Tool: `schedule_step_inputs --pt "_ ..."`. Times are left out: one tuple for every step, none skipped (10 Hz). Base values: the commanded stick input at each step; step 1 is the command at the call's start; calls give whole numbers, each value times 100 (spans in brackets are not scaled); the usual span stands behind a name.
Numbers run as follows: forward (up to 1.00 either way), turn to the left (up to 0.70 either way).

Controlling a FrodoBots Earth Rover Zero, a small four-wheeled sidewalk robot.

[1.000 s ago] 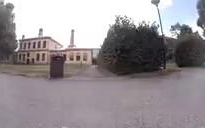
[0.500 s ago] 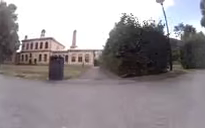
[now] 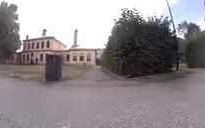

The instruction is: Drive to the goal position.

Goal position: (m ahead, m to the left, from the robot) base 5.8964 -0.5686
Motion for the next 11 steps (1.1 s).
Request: schedule_step_inputs --pt "70 0" --pt "70 0" --pt "70 0" --pt "70 0" --pt "70 0" --pt "70 0" --pt "70 0" --pt "70 0" --pt "70 0" --pt "70 0" --pt "70 0"
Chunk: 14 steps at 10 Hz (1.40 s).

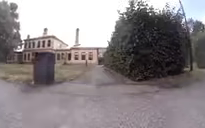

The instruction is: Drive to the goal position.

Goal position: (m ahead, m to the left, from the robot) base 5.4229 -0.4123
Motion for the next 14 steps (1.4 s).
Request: schedule_step_inputs --pt "70 0" --pt "70 0" --pt "70 0" --pt "70 0" --pt "70 0" --pt "70 0" --pt "70 0" --pt "70 0" --pt "70 0" --pt "70 0" --pt "70 0" --pt "70 0" --pt "70 0" --pt "70 0"
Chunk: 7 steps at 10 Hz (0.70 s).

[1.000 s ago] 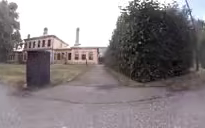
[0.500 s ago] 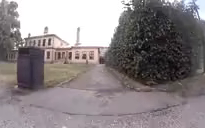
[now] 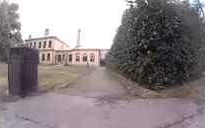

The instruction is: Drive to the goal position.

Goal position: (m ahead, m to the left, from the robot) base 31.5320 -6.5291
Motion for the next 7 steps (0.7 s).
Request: schedule_step_inputs --pt "70 0" --pt "70 0" --pt "70 0" --pt "70 0" --pt "70 0" --pt "70 0" --pt "70 0"
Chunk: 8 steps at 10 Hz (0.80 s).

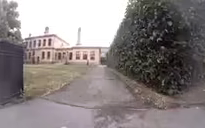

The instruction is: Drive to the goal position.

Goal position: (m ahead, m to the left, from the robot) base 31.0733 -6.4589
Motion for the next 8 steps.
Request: schedule_step_inputs --pt "70 0" --pt "70 0" --pt "70 0" --pt "70 0" --pt "70 0" --pt "70 0" --pt "70 0" --pt "70 0"
